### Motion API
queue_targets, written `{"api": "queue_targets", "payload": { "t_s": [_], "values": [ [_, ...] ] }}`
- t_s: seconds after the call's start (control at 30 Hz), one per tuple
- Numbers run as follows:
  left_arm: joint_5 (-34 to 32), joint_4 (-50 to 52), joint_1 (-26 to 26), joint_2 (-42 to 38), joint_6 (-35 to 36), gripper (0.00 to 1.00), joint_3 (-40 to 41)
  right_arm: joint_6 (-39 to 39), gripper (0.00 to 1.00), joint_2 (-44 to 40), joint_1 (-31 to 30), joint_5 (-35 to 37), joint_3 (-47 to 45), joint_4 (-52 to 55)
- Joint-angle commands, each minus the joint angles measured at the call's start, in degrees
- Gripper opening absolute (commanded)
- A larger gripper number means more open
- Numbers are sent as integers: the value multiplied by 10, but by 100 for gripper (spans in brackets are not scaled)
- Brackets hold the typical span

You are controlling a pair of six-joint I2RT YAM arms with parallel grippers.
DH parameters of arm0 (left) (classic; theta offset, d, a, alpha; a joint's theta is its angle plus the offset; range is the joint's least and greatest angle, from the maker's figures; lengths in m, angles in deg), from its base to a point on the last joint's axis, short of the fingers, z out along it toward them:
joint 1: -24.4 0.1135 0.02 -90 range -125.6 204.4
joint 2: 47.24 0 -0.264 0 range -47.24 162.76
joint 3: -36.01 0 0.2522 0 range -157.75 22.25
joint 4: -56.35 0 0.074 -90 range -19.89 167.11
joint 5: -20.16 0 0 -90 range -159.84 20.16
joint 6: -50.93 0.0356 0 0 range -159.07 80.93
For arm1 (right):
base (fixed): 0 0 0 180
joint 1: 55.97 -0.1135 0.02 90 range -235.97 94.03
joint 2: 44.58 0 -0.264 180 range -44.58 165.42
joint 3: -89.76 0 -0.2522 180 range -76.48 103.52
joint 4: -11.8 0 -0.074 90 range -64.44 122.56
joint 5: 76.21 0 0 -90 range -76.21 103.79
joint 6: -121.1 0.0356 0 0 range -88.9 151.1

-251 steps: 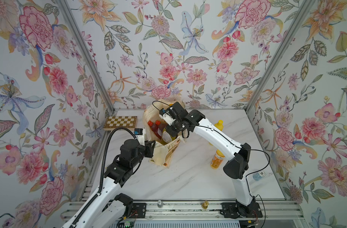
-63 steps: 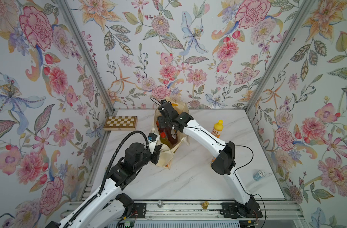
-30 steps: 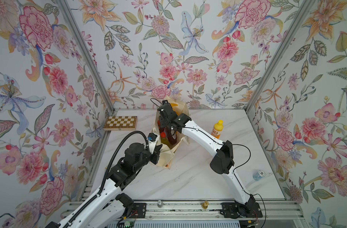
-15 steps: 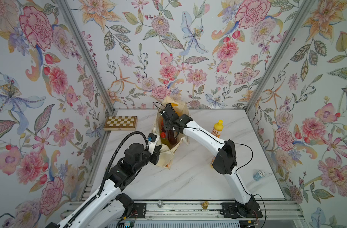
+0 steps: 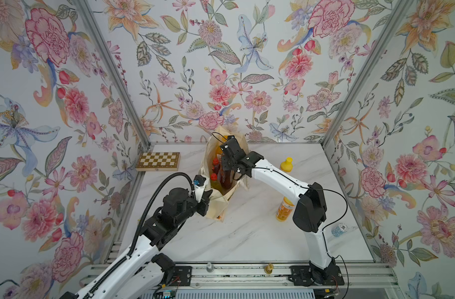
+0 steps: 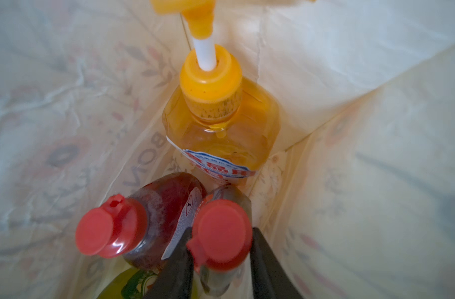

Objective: Pack dish soap into the shopping bag
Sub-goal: Adjust the bottle of dish soap in the shopping bag.

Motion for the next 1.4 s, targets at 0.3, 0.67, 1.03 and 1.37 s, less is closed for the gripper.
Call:
{"api": "queue_targets", "payload": {
  "t_s": [0.3, 0.67, 1.03, 1.37],
  "values": [
    [2, -32, -10, -15, 27, 0, -20, -30, 50, -43, 0, -41, 13, -11],
    [3, -30, -10, -18, 36, 0, -21, -44, 54, -88, -7, -50, 10, -11],
    [14, -30, -10, -20, 42, 0, -30, -71, 62, -177, -9, 9, -13, 43],
    [11, -27, -10, -7, 49, 0, -55, -40, 70, -368, 60, 21, -160, 145]
  ]
}}
